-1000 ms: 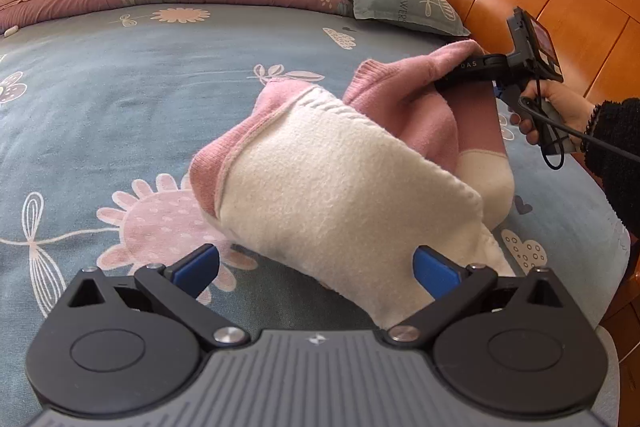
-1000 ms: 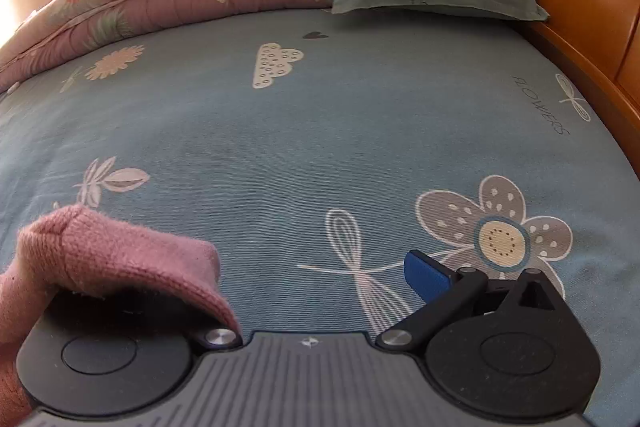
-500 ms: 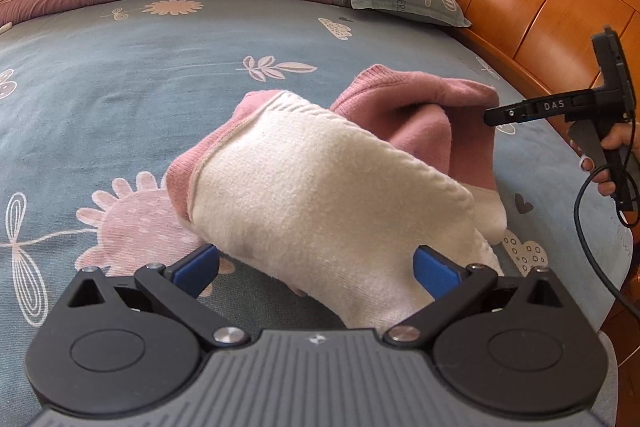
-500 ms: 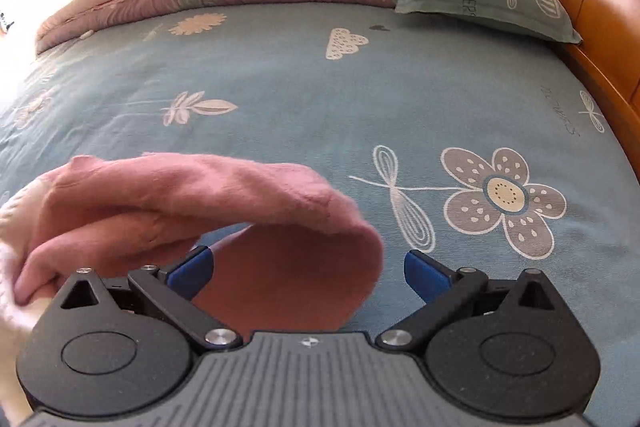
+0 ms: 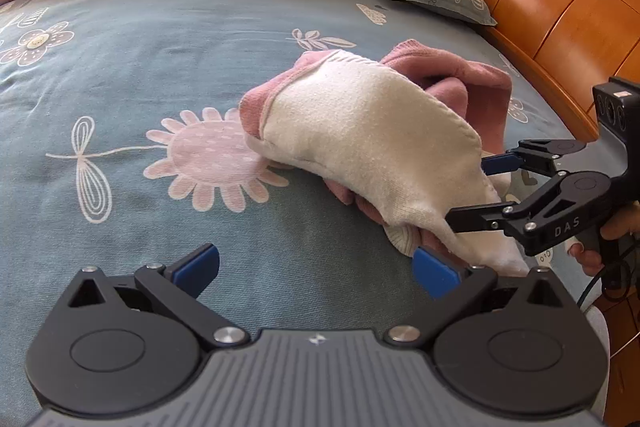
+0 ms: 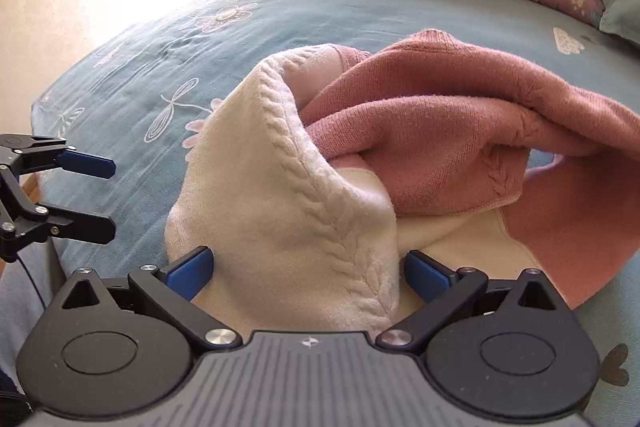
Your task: Fold clothes
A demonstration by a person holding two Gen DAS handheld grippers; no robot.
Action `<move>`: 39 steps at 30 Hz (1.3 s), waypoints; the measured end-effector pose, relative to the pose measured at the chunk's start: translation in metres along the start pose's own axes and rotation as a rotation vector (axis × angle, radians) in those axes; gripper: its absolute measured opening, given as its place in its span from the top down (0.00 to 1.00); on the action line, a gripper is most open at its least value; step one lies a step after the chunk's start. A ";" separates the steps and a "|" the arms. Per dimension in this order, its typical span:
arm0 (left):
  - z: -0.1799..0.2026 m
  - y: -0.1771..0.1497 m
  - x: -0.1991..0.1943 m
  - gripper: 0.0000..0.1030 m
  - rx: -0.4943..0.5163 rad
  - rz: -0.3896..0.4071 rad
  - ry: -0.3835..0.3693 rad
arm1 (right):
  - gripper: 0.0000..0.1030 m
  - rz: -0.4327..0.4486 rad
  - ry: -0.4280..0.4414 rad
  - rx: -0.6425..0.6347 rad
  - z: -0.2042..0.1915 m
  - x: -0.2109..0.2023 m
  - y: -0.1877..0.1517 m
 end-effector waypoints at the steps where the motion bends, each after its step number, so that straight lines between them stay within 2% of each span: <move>1: -0.005 -0.002 -0.003 0.01 -0.008 0.000 0.003 | 0.00 0.018 -0.027 -0.030 -0.008 -0.003 0.002; 4: -0.016 -0.007 -0.005 0.01 -0.032 -0.002 -0.003 | 0.00 0.051 -0.099 -0.165 -0.035 -0.011 0.007; 8: -0.020 -0.011 -0.003 0.01 -0.050 0.003 -0.026 | 0.00 0.003 -0.162 -0.415 -0.074 0.000 0.004; 10: -0.021 -0.013 -0.002 0.01 -0.059 0.002 -0.045 | 0.00 -0.025 -0.223 -0.506 -0.084 0.013 0.000; 13: -0.023 -0.018 -0.002 0.01 -0.060 0.000 -0.052 | 0.00 -0.036 -0.321 -0.572 -0.082 0.027 0.002; 17: -0.026 -0.021 0.000 0.01 -0.059 -0.004 -0.054 | 0.00 0.051 -0.418 -0.476 -0.052 0.017 0.030; 21: -0.026 -0.022 0.009 0.01 -0.065 -0.015 -0.057 | 0.00 0.085 -0.441 -0.294 -0.006 0.006 0.055; 28: -0.018 -0.024 0.019 0.01 -0.048 -0.039 -0.063 | 0.00 0.112 -0.502 -0.068 0.050 -0.006 0.054; 33: -0.016 -0.025 0.023 0.01 -0.040 -0.054 -0.054 | 0.00 0.118 -0.512 0.001 0.067 -0.016 0.043; 39: -0.010 -0.024 0.024 0.01 -0.028 -0.057 -0.058 | 0.00 0.123 -0.541 0.003 0.072 -0.027 0.034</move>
Point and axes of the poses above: each gripper's, at about its wrist camera, not at the fingertips, and x roughly the way its jaws point, z to its right, y to its top, the point moved 3 cm from there along x, roughly the way its jaws point, and after that the axes turned 11 degrees about z, right-handed, at the moved point
